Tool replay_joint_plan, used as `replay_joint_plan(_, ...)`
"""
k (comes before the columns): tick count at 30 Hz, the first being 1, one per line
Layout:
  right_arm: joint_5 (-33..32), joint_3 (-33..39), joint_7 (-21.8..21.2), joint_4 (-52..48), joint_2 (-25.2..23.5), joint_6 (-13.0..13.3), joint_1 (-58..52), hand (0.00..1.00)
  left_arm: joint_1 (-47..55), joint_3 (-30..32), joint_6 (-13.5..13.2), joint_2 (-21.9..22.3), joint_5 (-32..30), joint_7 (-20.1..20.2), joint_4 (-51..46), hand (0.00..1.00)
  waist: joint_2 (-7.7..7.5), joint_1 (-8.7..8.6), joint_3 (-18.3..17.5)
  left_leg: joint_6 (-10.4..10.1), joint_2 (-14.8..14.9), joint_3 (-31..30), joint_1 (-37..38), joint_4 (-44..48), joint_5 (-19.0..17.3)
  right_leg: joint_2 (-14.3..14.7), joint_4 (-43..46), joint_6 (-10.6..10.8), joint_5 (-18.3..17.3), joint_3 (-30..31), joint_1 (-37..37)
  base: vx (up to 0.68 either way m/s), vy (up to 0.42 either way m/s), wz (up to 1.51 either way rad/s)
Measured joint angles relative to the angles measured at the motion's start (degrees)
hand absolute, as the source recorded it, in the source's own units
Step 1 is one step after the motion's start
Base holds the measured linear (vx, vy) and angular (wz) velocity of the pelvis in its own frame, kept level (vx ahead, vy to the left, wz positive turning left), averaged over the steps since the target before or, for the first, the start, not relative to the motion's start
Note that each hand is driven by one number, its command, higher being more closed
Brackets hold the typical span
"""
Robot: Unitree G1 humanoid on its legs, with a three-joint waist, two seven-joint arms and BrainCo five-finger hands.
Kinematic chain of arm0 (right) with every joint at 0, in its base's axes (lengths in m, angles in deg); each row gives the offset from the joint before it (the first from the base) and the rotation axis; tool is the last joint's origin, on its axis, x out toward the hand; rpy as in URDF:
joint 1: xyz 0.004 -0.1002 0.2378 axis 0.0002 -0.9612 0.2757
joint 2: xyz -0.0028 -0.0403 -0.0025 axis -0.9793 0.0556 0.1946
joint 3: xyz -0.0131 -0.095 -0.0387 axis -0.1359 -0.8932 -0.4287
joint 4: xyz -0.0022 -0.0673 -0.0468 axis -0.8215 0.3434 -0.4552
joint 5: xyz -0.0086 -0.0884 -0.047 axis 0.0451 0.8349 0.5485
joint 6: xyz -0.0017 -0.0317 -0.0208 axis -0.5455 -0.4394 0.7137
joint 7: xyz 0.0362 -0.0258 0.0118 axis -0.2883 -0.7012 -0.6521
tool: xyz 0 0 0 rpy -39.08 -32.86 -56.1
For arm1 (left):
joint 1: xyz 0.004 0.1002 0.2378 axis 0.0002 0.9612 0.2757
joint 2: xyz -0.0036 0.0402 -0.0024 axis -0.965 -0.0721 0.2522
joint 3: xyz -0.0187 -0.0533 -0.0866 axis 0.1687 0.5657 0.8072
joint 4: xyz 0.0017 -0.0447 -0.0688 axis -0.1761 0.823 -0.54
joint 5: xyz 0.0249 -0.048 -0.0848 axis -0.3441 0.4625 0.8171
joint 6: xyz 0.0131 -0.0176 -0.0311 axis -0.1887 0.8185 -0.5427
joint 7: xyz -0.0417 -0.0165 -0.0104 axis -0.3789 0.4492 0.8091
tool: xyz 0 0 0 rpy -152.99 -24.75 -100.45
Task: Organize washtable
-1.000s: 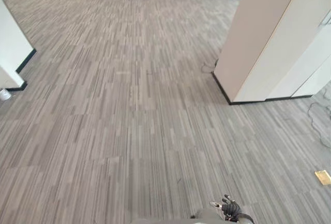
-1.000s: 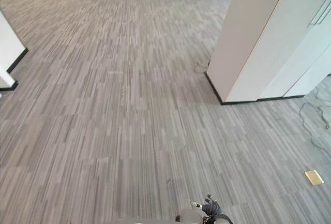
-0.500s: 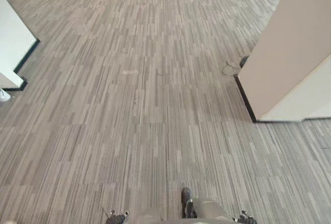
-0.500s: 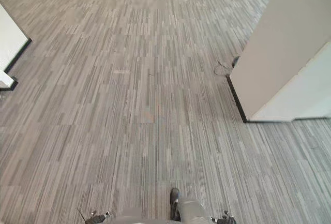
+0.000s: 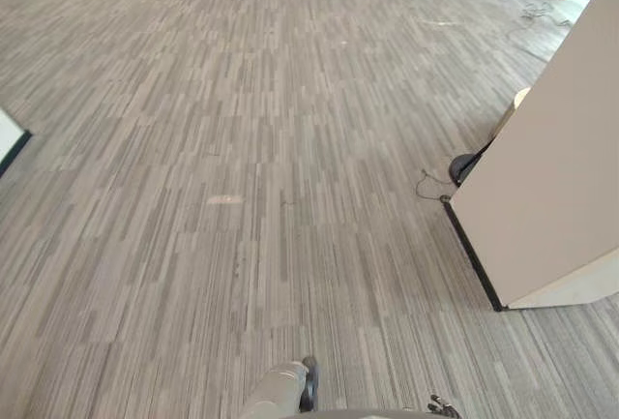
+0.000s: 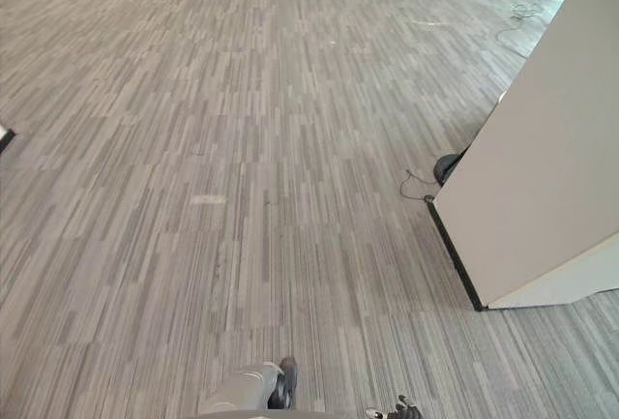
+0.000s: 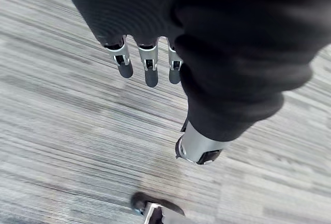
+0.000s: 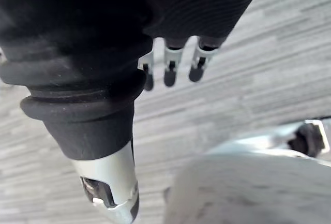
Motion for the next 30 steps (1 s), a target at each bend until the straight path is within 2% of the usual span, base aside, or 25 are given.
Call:
replay_joint_plan(2,-0.01,0.09,-0.09,-1.28,0.17,0.61,-0.83,0.0,-1.64,-0.7,0.05,-0.4,-0.46,0.16,-0.02,0.0,0.86,-1.96,0.38,0.26,-0.32,-2.02,9.76,-5.11,-2.97,0.82,-1.24,-4.74,-3.07,-6.28,-7.17,0.56,0.197,0.14)
replay_joint_plan(4,-0.01,0.88,-0.05,-1.65,-0.61,0.95,-1.66,0.0,-3.7,-0.18,0.01,-0.29,-0.52,-0.03,-0.58,0.0,1.25,-3.41,0.23,0.34,-0.21,-4.33,14.71,-7.68,-5.24,2.18,-10.92,-5.54,-3.65,-10.28,-13.02,0.6,0.13,0.52)
replay_joint_plan(5,-0.11,1.56,0.12,-2.1,-0.8,0.68,-2.6,0.0,-5.01,0.55,-0.1,0.23,-0.79,0.01,-0.87,0.0,1.4,-3.66,0.24,-0.36,0.0,-5.99,18.09,-9.0,-7.42,3.21,-24.28,-5.71,-1.61,-13.43,-16.16,0.72,0.098,0.68)
replay_joint_plan(8,-0.09,1.26,0.12,-3.11,-1.81,-0.31,-4.34,0.0,-5.5,2.11,-0.13,0.75,-1.09,-0.13,-1.57,0.0,1.08,-3.59,0.21,-0.3,-0.37,-7.08,23.4,-11.54,-10.67,4.56,-44.0,-6.03,6.72,-16.5,-18.16,0.71,0.05,0.29)
replay_joint_plan(9,-0.11,1.24,0.12,-3.67,-1.8,-0.52,-5.0,0.0,-5.41,3.05,0.05,1.27,-1.09,-0.14,-1.56,0.0,1.6,-4.22,0.05,-2.44,0.25,-8.2,26.44,-12.49,-12.68,5.75,-46.5,-8.12,8.65,-17.31,-19.9,0.84,0.02,0.5)
replay_joint_plan(10,-0.01,1.09,0.04,-3.87,-1.38,-0.9,-5.55,0.0,-4.62,3.32,0.0,2.24,-1.12,-0.15,-1.62,0.0,2.96,-5.22,-0.37,-5.05,1.57,-9.95,28.07,-8.33,-13.77,7.58,-45.28,-11.7,10.6,-19.69,-20.05,0.88,0.013,0.54)
replay_joint_plan(11,0.03,1.19,0.09,-3.86,-1.41,-1.01,-5.99,0.0,-4.75,3.48,-0.09,2.29,-1.05,-0.06,-1.76,0.0,3.1,-5.42,-0.55,-5.07,1.78,-10.51,27.5,-4.11,-13.78,8.59,-44.68,-13.63,12.19,-20.83,-19.69,0.77,-0.005,0.44)
replay_joint_plan(12,0.06,1.16,0.03,-4.01,-1.35,-1.06,-6.97,0.0,-4.79,4.45,-0.12,2.73,-1.08,-0.07,-1.84,0.0,3.29,-5.17,-1.07,-5.44,1.61,-11.69,25.28,5.01,-13.73,10.55,-44.38,-16.99,14.97,-22.29,-18.68,0.98,-0.043,0.32)
replay_joint_plan(13,0.02,1.27,0.01,-5.89,-1.11,-1.08,-8.23,0.0,-4.81,5.75,0.07,3.2,-1.09,-0.08,-1.67,0.0,3.52,-5.27,-1.99,-10.11,1.17,-11.36,20.12,20.45,-10.14,12.15,-45.13,-22.05,21.05,-20.94,-16.9,1.16,-0.02,-0.04)
replay_joint_plan(14,0.04,-0.49,-0.08,-6.65,0.95,-1.5,-7.95,0.0,-5.18,7.25,0.22,4.41,-1.05,-0.11,-2.21,0.0,5.58,-3.85,-2.0,-9.74,4.35,-8.34,13.99,32.94,-0.44,14.36,-43.26,-22.23,16.42,-18.87,-14.95,1.12,-0.01,-0.1)
replay_joint_plan(15,0.0,-1.09,0.22,-6.98,0.63,-1.58,-7.68,0.0,-5.43,7.29,0.23,4.71,-1.04,-0.1,-2.43,0.0,5.62,-3.47,-1.53,-8.67,6.33,-6.23,11.64,37.6,-0.8,14.67,-43.32,-22.54,14.92,-18.53,-12.95,0.88,-0.009,-0.34)
replay_joint_plan(16,-0.03,-1.24,0.43,-6.2,0.35,-1.59,-7.14,0.0,-5.7,6.81,0.18,4.39,-1.03,-0.12,-2.93,0.0,4.46,-3.15,-0.78,-6.61,8.79,-4.12,8.25,42.61,-2.43,14.78,-44.1,-22.47,13.28,-16.63,-8.06,0.85,-0.046,-0.39)
replay_joint_plan(17,-0.01,-1.37,0.55,-4.1,0.32,-1.73,-5.54,0.0,-5.47,5.72,0.01,3.44,-0.99,-0.22,-3.16,0.0,3.17,-1.95,-0.43,-5.81,9.01,-5.01,4.76,42.49,-4.07,14.57,-46.26,-22.14,12.8,-12.15,-1.83,0.83,-0.04,-0.6)
replay_joint_plan(18,0.0,-1.3,0.75,-3.39,0.28,-1.71,-4.74,0.0,-5.06,4.84,-0.06,3.27,-1.01,-0.26,-3.06,0.0,2.7,-1.37,-0.42,-6.15,8.92,-5.24,3.64,40.62,-4.83,14.27,-46.98,-22.02,12.75,-10.42,0.19,0.76,0.01,-0.91)
replay_joint_plan(20,-0.04,-1.15,1.12,-3.1,-0.22,-1.55,-2.11,0.0,-3.47,4.12,-0.37,2.65,-1.0,-0.27,-3.9,0.0,1.5,-1.3,-0.13,-9.04,8.68,-5.25,-1.74,30.65,-7.71,12.32,-49.94,-19.37,11.24,-5.2,6.0,0.7,0.068,-0.88)
replay_joint_plan(21,-0.09,-1.04,1.14,-3.19,-0.27,-1.48,-1.33,0.0,-3.49,4.08,-0.38,2.66,-0.99,-0.28,-4.05,0.0,0.98,-1.37,0.17,-9.62,8.71,-5.29,-3.22,26.84,-7.94,11.82,-50.92,-18.4,10.59,-3.9,7.49,0.65,0.111,-0.82)
replay_joint_plan(22,-0.1,-0.87,1.16,-3.21,-0.14,-1.48,-0.41,0.0,-3.55,3.74,-0.42,2.81,-1.0,-0.3,-4.02,0.0,1.35,-1.29,0.3,-10.11,8.56,-5.44,-6.04,17.38,-7.61,10.85,-52.63,-17.51,9.01,-1.72,9.69,0.6,0.158,-0.72)
replay_joint_plan(23,-0.19,-0.13,1.14,-3.33,0.14,-1.1,0.1,0.0,-3.6,2.51,-0.44,2.85,-0.98,-0.28,-4.02,0.0,2.37,-1.19,0.51,-12.41,8.41,-5.83,-7.95,5.42,-5.27,10.06,-54.02,-16.98,7.0,-0.16,11.84,0.59,0.189,-0.67)
replay_joint_plan(24,-0.32,0.29,1.16,-3.39,0.34,-0.94,0.1,0.0,-3.62,2.01,-0.44,2.84,-0.98,-0.28,-4.02,0.0,3.0,-1.09,0.67,-13.06,8.48,-6.41,-8.45,-0.28,-3.22,9.86,-54.49,-16.73,5.73,0.53,12.97,0.57,0.236,-0.58)
replay_joint_plan(25,-0.42,0.72,1.22,-3.29,0.91,-0.67,-0.3,0.0,-3.3,1.53,-0.41,3.08,-0.98,-0.28,-3.8,0.0,4.15,-0.64,0.64,-13.13,8.86,-8.02,-8.98,-7.59,1.2,9.62,-54.47,-16.67,2.54,1.65,14.85,0.72,0.353,-0.72)
replay_joint_plan(26,-0.41,1.1,1.53,-3.09,0.05,-0.63,-1.31,0.0,-2.35,1.68,-0.44,3.04,-1.01,-0.29,-3.01,0.0,2.98,0.54,-0.41,-10.66,8.29,-6.12,-8.77,-4.75,6.74,7.61,-52.26,-16.06,-2.09,3.33,16.73,0.74,0.375,-0.75)
replay_joint_plan(27,-0.39,1.15,1.57,-3.07,-0.68,-0.65,-1.79,0.0,-1.64,1.86,-0.45,2.52,-1.03,-0.27,-2.96,0.0,3.21,0.89,-1.18,-9.57,7.59,-4.99,-8.63,-3.92,7.45,6.56,-50.34,-15.63,-3.6,4.23,16.54,0.65,0.327,-0.66)
replay_joint_plan(28,-0.35,1.15,1.56,-3.22,-1.1,-0.59,-2.39,0.0,-1.3,1.85,-0.44,2.11,-1.04,-0.27,-2.8,0.0,2.3,0.84,-1.81,-8.51,7.11,-4.0,-8.31,-3.25,7.85,5.9,-47.32,-15.07,-4.46,5.06,15.72,0.57,0.243,-0.46)
replay_joint_plan(29,-0.35,1.25,1.51,-3.45,-1.09,-0.41,-2.44,0.0,-1.31,2.27,-0.39,1.72,-1.05,-0.3,-2.62,0.0,0.54,0.76,-2.18,-6.57,6.25,-2.87,-7.18,-2.34,6.63,5.45,-39.41,-12.73,-5.47,5.06,13.55,0.65,0.273,-0.51)
replay_joint_plan(30,-0.38,1.4,1.42,-3.66,-1.95,-0.29,-2.42,0.0,-1.89,2.43,-0.37,0.97,-1.05,-0.23,-1.91,0.0,-0.37,0.76,-1.18,-4.49,5.43,-1.62,-4.49,-1.9,4.94,5.32,-25.49,-8.91,-4.04,4.73,8.4,0.7,0.311,-0.45)
